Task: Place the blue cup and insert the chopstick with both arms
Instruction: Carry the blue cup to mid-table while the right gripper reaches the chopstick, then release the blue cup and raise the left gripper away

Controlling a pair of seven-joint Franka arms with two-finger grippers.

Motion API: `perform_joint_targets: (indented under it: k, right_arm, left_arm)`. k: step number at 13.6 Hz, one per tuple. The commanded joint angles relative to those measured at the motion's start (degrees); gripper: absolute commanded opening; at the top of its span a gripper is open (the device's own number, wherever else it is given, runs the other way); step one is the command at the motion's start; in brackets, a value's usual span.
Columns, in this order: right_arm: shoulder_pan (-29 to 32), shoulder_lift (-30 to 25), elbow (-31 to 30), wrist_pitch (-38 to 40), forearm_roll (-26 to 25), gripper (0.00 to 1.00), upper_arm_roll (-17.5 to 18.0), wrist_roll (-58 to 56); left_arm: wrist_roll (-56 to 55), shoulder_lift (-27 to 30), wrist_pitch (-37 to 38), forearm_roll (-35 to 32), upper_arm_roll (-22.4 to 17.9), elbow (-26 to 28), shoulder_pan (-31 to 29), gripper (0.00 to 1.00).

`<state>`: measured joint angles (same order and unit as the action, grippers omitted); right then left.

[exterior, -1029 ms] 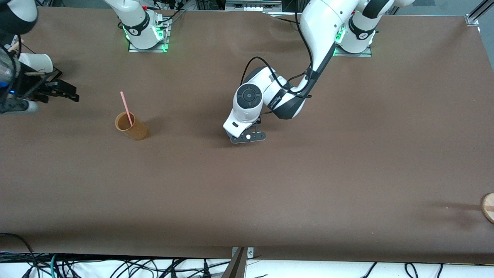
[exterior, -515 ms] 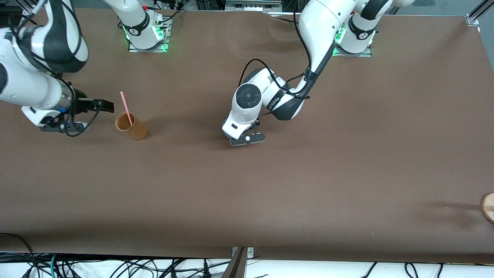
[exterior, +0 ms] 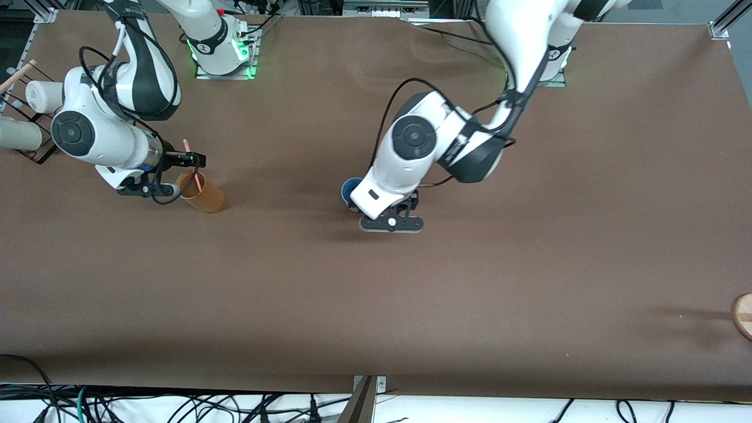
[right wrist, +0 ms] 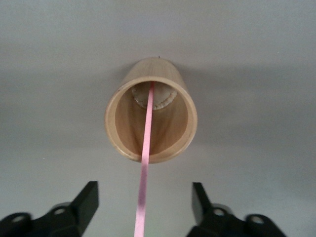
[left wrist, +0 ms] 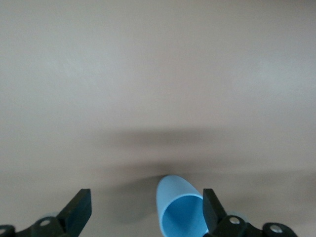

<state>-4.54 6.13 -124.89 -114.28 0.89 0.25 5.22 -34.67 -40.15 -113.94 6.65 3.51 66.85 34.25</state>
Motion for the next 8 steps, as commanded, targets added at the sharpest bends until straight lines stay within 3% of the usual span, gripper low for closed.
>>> perform_joint_targets:
  k: [1,2,4,6,8]
  right_arm:
    - [0.2,-1.7,-1.9,-1.0,-0.4,0.45,0.5,0.4]
    - [0.2,-1.7,-2.1,-0.9,-0.4,0.32,0.5,0.2]
    - [0.2,-1.0,-2.0,-0.9,-0.5,0.26,0.5,0.1]
    - [0.2,-0.3,-1.9,-0.7,-0.5,0.15,0.5,0.1]
    - [0.2,-0.4,-1.7,-0.3,-0.5,0.00,0.6,0.1]
  left_arm:
    - [4.3,6.2,4.5,-0.3,0.0,2.1,-4.1,1.00]
    - [4.3,7.9,6.2,-0.3,0.0,2.1,-5.7,1.00]
    - [8.7,11.2,9.9,-0.3,0.2,3.7,-9.9,1.00]
    - [18.8,14.6,15.5,-0.5,0.3,4.7,-13.5,1.00]
    - [19.9,18.0,20.8,-3.0,0.4,4.9,-17.7,1.00]
